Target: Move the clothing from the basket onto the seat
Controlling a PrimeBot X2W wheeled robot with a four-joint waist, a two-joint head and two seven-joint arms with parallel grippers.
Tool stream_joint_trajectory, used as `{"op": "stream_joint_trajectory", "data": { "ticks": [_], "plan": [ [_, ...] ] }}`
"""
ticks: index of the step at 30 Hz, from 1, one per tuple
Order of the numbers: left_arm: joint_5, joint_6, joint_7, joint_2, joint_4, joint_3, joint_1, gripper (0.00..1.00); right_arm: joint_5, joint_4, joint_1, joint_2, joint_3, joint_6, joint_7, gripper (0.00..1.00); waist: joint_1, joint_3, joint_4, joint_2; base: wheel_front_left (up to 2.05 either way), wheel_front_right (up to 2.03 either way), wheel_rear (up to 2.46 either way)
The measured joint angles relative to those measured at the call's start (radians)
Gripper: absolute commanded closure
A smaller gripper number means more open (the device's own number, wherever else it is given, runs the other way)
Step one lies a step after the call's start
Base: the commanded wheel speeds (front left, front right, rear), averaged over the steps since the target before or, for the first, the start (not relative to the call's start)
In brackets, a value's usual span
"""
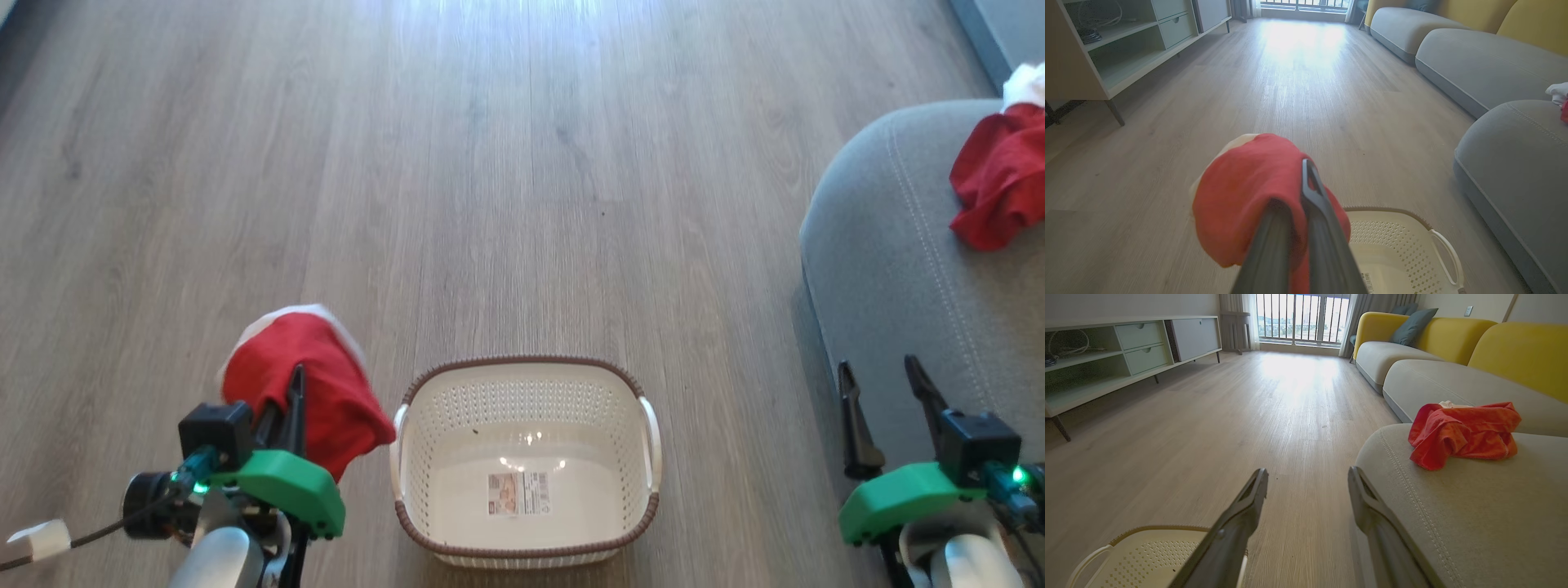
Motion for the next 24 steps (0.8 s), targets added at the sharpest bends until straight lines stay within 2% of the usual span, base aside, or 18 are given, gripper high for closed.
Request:
{"op": "stream_joint_trajectory", "data": {
  "ticks": [11,24],
  "plan": [
    [0.043,-0.043,0.0,-0.023,0.003,0.061,0.03,1.0,0.0,0.018,0.021,0.001,0.032,0.0,0.0,0.0,0.0,-0.038,0.001,0.0,0.0,0.0,0.0],
    [0.079,-0.071,0.0,-0.051,0.015,0.106,0.034,1.0,0.003,0.02,0.021,0.004,0.044,0.0,0.0,0.0,0.0001,-0.041,-0.011,0.0,0.0,0.0,0.0]
  ]
}}
